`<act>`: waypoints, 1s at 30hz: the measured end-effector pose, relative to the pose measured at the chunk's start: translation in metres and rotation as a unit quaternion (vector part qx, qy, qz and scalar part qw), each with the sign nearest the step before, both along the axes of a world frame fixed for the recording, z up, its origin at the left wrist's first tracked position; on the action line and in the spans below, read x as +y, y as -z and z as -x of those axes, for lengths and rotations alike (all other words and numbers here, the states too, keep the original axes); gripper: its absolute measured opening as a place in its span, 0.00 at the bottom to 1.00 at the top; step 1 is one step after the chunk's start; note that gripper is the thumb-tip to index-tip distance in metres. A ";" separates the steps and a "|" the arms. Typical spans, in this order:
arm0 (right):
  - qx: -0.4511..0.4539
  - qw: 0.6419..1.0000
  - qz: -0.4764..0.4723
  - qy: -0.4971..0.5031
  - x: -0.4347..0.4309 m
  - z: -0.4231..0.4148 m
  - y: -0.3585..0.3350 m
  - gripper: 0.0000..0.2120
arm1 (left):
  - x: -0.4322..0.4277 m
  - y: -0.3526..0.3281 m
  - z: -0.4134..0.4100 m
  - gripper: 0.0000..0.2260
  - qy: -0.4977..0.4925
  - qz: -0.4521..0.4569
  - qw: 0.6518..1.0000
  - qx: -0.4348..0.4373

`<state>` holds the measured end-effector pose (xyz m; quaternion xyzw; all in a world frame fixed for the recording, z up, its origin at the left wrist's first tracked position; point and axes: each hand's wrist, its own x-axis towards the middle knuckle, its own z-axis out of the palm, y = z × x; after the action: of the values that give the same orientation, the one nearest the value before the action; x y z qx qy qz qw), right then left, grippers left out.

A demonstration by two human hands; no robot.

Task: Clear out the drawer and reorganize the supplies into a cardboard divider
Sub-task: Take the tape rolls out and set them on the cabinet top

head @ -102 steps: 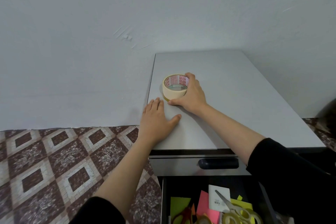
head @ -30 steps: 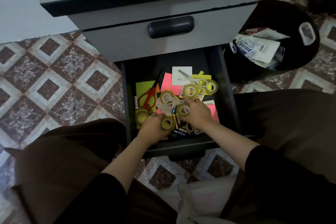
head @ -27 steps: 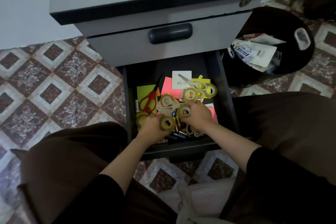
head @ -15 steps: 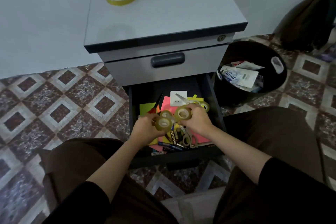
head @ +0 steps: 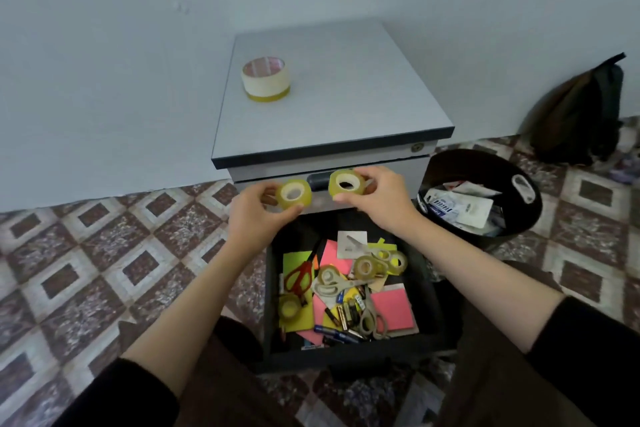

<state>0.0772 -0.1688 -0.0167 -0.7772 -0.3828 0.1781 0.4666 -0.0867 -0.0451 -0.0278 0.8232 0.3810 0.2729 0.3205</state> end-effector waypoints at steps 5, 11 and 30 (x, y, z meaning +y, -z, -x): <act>-0.025 0.998 -0.046 0.023 0.025 -0.013 -0.041 0.24 | 0.031 -0.040 -0.019 0.22 -0.042 -0.044 0.998 -0.023; -0.032 0.998 -0.043 0.032 0.059 -0.030 -0.055 0.27 | 0.074 -0.055 -0.044 0.23 -0.064 -0.042 0.997 0.012; -0.022 1.000 -0.016 0.013 0.121 -0.057 -0.046 0.23 | 0.137 -0.051 -0.085 0.22 -0.045 -0.085 0.994 0.056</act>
<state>0.1338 -0.0479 0.0293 -0.7784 -0.3858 0.1484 0.4725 -0.0017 0.0922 0.0230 0.8437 0.4103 0.2716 0.2146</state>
